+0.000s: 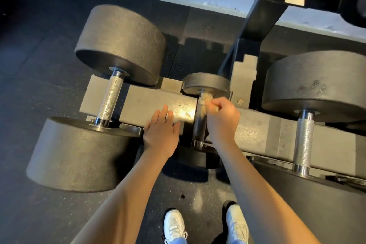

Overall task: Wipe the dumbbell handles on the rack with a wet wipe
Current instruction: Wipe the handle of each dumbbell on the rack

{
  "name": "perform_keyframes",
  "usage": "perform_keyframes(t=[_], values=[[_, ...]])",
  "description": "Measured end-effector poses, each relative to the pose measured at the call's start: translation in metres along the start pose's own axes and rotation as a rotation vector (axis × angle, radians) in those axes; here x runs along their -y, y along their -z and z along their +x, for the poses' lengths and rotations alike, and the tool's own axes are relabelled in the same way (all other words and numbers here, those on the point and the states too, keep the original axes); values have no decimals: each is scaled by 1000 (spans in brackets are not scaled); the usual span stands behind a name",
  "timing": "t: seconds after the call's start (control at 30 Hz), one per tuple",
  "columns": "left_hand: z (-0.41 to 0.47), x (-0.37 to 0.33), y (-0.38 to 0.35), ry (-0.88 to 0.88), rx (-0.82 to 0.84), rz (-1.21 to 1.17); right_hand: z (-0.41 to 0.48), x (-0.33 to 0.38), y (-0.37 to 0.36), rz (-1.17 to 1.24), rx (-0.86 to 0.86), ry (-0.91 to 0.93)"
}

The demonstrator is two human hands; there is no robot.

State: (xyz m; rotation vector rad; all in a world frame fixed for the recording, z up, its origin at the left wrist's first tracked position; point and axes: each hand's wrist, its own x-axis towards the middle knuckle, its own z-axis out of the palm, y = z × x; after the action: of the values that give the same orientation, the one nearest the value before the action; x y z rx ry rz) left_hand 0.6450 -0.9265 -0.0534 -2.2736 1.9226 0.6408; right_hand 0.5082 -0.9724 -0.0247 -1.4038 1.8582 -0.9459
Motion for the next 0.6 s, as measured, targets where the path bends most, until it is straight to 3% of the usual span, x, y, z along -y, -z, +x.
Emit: perform_keyframes(t=[0.13,0.23,0.33,0.47,0.6], values=[[1,2,2,-4,4,15,0,-1,-1,13,40,-61],[-2,2,10,-34,11,4,-25,-4,18,-159,262,-61],[-15,-3,22,-151,3,-185,-34,-7,35,-304,492,-74],[-35,-18,34,-213,99,-661,-30,1,41,-193,430,-98],[-32,-30,37,-168,97,-791,-24,11,42,53,388,-175]])
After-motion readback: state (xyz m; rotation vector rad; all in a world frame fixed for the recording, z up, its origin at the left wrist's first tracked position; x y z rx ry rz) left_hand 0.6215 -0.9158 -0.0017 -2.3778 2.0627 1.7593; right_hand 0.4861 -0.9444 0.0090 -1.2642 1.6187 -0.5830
